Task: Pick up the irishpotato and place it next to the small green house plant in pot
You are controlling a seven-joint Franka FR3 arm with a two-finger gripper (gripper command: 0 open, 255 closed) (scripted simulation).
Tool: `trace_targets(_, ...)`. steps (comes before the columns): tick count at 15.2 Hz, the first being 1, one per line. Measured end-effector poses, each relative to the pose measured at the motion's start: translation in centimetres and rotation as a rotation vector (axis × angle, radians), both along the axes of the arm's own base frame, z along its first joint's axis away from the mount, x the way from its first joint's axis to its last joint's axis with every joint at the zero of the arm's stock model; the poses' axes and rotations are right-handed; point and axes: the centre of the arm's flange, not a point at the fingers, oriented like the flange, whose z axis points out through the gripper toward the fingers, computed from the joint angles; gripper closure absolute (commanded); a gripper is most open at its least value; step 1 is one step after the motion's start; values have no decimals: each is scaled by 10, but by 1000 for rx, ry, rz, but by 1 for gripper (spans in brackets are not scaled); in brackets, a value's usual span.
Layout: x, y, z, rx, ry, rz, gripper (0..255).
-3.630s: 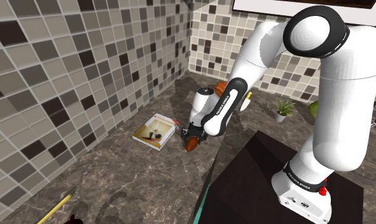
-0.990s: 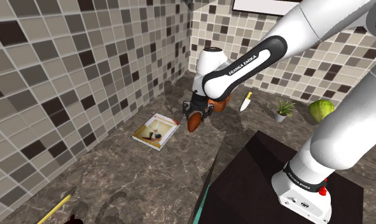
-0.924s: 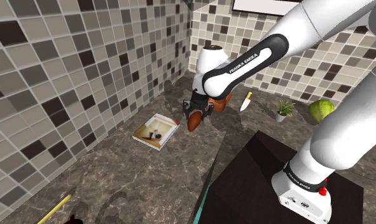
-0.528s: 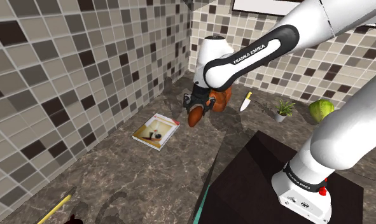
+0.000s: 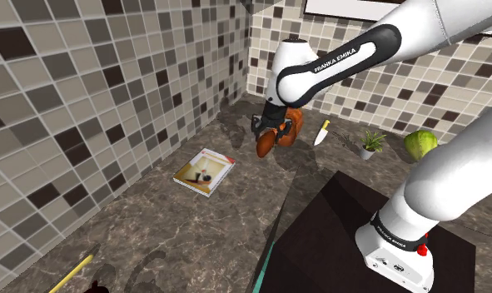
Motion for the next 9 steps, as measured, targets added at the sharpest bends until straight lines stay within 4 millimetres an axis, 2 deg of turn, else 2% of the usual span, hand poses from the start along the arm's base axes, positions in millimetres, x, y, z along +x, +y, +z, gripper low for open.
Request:
trace_targets(4, -6, -52, 9, 0, 0, 1, 255)
trace_targets(6, -15, -82, 5, 1, 0, 0, 255)
trace_targets(9, -13, -117, 2, 0, 0, 0, 255)
